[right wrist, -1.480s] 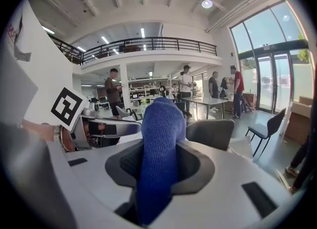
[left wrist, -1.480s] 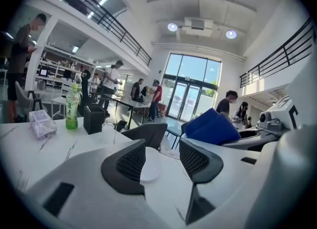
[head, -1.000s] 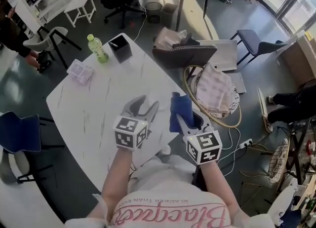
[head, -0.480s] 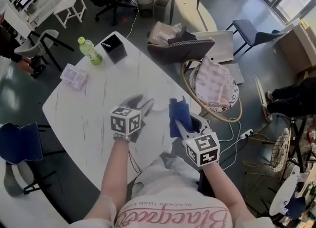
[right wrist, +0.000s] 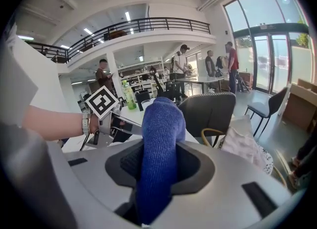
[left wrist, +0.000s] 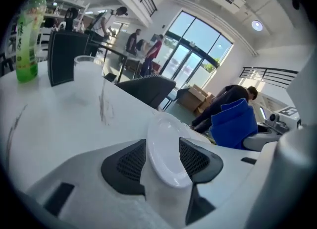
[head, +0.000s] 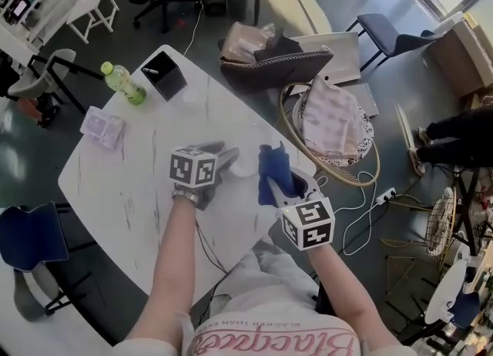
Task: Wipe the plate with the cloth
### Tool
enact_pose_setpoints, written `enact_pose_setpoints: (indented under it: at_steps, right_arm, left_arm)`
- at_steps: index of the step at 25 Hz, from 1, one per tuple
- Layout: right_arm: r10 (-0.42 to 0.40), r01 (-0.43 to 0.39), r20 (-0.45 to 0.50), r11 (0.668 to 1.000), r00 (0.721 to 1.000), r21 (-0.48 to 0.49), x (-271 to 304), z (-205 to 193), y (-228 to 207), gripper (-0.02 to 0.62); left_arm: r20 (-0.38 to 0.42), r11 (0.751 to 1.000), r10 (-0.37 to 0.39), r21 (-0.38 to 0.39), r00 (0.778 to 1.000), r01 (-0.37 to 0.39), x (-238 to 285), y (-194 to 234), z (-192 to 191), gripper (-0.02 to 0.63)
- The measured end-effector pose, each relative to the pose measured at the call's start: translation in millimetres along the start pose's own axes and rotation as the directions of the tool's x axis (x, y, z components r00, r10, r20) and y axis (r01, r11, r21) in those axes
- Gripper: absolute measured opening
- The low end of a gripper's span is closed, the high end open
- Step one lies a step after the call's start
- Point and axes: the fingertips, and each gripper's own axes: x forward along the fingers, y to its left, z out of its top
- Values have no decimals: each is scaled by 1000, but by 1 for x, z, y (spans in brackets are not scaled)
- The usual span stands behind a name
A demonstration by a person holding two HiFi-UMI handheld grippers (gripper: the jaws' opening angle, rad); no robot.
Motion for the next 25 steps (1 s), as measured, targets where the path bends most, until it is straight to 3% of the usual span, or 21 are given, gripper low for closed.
enact_pose_setpoints:
  at_steps: [6,8,9,11,16,19,25]
  right_arm:
    - [-39,39,-5,997,999,60,13,-4,-13,120]
    - [-48,49,-10,996,999,70,13,-6,-16,120]
    - [-52,53,-15,996,999,73,13,-8,-16,120]
    - [-57,58,-24,995,998,75,13,-11,-18,120]
    - [-63,65,-20,995,998,72,10,-6,-25,120]
    - [-65,65,-8,996,998,67,9,-1,-27,120]
    - [-56,56,-3,998,998,36,4,6,-27,120]
  left_arm:
    - [-25,1000,-7,-27,1000,7,22,5,2,201]
    - [-66,1000,4,-10,998,-5,27,6,2,198]
    - [-92,1000,24,5,995,-24,29,8,0,183]
    - [-131,997,70,27,989,-67,31,13,-4,76]
    - [-167,999,28,-16,986,-32,34,6,-8,54]
    - [-160,998,16,-50,987,-24,32,4,-9,51]
    - [-53,975,-64,-216,997,51,21,-7,-7,32]
